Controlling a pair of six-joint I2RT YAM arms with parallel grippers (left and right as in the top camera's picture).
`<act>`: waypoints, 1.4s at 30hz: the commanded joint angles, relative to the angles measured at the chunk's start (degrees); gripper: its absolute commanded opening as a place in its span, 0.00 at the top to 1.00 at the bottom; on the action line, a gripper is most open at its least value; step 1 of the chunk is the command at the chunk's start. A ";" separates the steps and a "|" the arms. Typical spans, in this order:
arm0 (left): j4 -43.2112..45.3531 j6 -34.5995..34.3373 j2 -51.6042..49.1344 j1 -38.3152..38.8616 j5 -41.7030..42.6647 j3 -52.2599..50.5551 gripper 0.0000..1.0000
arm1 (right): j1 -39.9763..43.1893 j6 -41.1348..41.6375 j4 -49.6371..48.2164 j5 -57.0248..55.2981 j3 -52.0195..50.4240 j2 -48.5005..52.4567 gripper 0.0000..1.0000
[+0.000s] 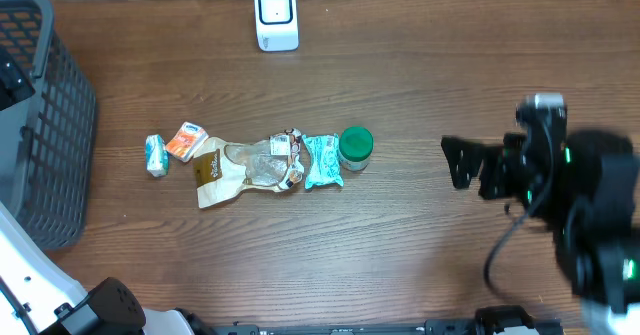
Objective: Scan the item barcode
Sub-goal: 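Move the right gripper over the green-capped jar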
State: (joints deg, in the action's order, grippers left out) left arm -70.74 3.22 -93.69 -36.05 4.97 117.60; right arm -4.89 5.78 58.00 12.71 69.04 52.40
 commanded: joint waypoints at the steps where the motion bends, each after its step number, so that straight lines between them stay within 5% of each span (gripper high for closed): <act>1: 0.07 0.87 -0.17 -0.02 0.44 -0.20 0.00 | 0.13 -0.31 5.84 0.42 10.38 10.25 0.00; 5: 0.04 0.87 -0.17 -0.02 0.44 -0.20 0.01 | 0.13 0.17 4.44 0.94 13.64 18.43 0.00; 10: 0.07 0.87 -0.17 -0.02 0.44 -0.20 0.01 | 0.00 1.84 -1.05 15.63 13.64 26.93 0.00; 12: 0.07 0.87 -0.17 -0.02 0.44 -0.20 0.00 | -1.09 1.66 -2.78 17.53 13.64 29.44 0.07; 31: 0.04 0.87 -0.17 -0.02 0.44 -0.20 0.00 | -21.81 9.29 -9.92 -12.59 13.66 51.41 0.03; 42: 0.04 0.87 -0.17 -0.02 0.44 -0.20 0.01 | -22.91 1.16 -10.21 -6.97 13.49 55.87 0.04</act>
State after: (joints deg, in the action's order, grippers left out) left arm -70.74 3.20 -93.69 -36.05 4.97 117.58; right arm -26.92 10.98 47.66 3.70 81.32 107.44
